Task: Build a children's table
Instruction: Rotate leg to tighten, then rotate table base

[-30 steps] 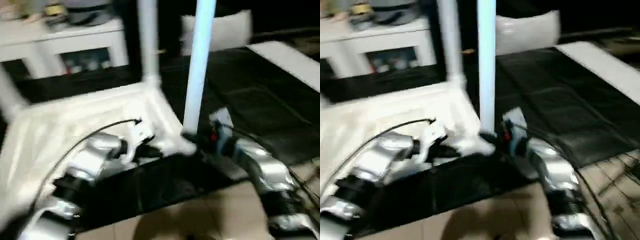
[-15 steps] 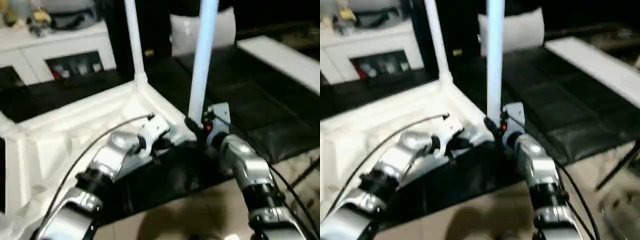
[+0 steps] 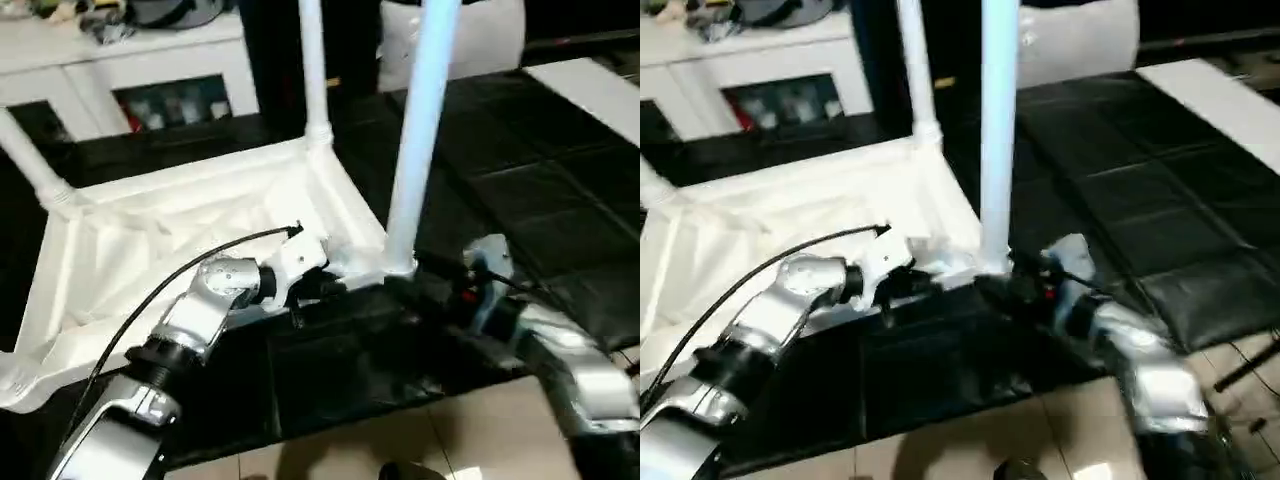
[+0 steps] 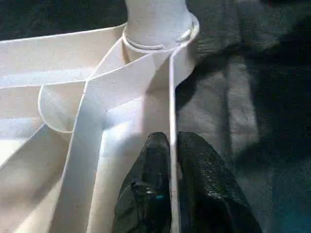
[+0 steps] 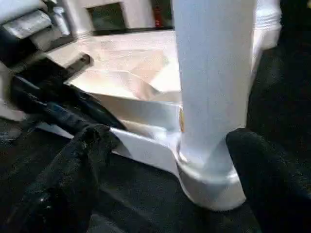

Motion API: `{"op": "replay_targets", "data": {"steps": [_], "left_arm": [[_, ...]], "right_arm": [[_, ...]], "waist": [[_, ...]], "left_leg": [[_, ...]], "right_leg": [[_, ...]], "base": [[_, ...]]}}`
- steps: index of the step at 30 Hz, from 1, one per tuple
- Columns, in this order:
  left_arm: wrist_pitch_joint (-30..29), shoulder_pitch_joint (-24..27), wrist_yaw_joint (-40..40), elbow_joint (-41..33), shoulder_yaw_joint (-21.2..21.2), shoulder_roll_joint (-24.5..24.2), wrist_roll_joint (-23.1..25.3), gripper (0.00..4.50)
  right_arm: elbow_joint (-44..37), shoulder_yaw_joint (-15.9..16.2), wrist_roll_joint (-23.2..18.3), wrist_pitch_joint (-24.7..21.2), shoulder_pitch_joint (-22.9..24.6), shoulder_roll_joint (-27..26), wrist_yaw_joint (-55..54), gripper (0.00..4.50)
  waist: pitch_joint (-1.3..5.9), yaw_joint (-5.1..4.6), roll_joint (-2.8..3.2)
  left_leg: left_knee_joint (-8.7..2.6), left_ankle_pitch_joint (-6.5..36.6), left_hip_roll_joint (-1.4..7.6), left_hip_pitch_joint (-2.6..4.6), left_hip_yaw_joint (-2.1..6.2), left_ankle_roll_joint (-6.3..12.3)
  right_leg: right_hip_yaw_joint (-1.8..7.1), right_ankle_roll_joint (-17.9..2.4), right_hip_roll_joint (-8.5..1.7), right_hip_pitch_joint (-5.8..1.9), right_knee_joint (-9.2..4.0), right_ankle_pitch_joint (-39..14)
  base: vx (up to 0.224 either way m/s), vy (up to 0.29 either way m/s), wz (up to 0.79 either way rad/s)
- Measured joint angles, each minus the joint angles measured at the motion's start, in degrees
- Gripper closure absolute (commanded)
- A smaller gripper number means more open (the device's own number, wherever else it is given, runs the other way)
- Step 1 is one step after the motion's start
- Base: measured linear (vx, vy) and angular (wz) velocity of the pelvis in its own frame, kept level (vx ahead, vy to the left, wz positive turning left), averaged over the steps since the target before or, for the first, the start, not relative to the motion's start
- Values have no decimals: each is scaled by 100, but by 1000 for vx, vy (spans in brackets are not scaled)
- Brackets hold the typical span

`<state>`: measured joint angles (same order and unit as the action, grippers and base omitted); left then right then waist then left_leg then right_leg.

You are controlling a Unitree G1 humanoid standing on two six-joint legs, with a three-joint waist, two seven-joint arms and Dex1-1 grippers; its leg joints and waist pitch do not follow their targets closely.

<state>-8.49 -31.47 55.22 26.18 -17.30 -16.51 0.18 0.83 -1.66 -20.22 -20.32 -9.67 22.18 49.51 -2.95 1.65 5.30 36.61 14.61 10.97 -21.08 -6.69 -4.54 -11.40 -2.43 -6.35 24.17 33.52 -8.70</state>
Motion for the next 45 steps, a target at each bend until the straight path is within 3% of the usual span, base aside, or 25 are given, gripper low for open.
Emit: {"op": "replay_targets", "data": {"steps": [2,8,14,17,23,29,35,37,40,45], "left_arm": [[21,36,27,-192,118,-88,-87,357],[-521,711,29,-1328,514,-400,-429,304],[-1154,1199,-66,-2169,872,-839,-581,261],[-2089,2100,169,-3383,1059,-1543,-908,243],[-3069,2544,301,-4137,1072,-1927,-1129,202],[-3496,2650,61,-4337,1066,-2096,-1109,162],[-3476,2677,-240,-4201,935,-2119,-820,121],[-3399,2670,-309,-4067,876,-2117,-774,93],[-3195,2613,-433,-3817,717,-2072,-669,68],[-2934,2516,-480,-3606,645,-2058,-597,39]], "right_arm": [[-93,41,-77,-124,62,48,182,1],[-422,412,-267,-333,-3,-56,370,0],[-399,575,-262,-348,-234,-287,328,0],[8,735,-103,-247,-673,-840,-119,0],[747,1047,271,-164,-1209,-1270,-551,0],[1557,1110,639,48,-1660,-1527,-1073,0],[2494,569,754,484,-2143,-1921,-2432,0],[2630,375,737,579,-2179,-1936,-2679,0],[2925,107,738,767,-2258,-1834,-2931,0],[3610,-232,719,1059,-2613,-1495,-3208,0]], "waist": [[3,52,4],[10,36,15],[10,10,14],[15,-133,3],[19,48,-6],[30,12,-40],[31,34,-42],[32,42,-41],[34,45,-46],[34,63,-45]], "left_leg": [[0,-2,1,15,-3,-2],[-10,-15,4,100,-15,-36],[-20,-10,2,106,-6,-81],[-37,-11,14,109,12,-87],[-71,-40,7,105,-1,-68],[-71,-43,6,116,-5,-74],[-77,-59,5,115,-10,-116],[-80,-67,0,117,-18,-109],[-79,-74,-3,118,-33,-105],[-79,-81,-8,115,-44,-99]], "right_leg": [[-1,19,1,-13,0,-9],[1,20,1,-89,-12,-2],[-10,25,2,-123,-58,0],[-7,25,2,-110,-42,1],[-1,24,8,-109,-40,-2],[12,21,8,-109,-34,0],[35,17,17,-117,-29,3],[133,19,62,-117,-29,3],[232,19,108,-117,-25,3],[253,25,108,-111,-1,2]], "base": [[0,0,0],[0,0,0],[0,0,0],[0,0,0],[0,0,0],[0,0,0],[0,0,0],[0,0,0],[0,0,0],[0,0,0]]}}
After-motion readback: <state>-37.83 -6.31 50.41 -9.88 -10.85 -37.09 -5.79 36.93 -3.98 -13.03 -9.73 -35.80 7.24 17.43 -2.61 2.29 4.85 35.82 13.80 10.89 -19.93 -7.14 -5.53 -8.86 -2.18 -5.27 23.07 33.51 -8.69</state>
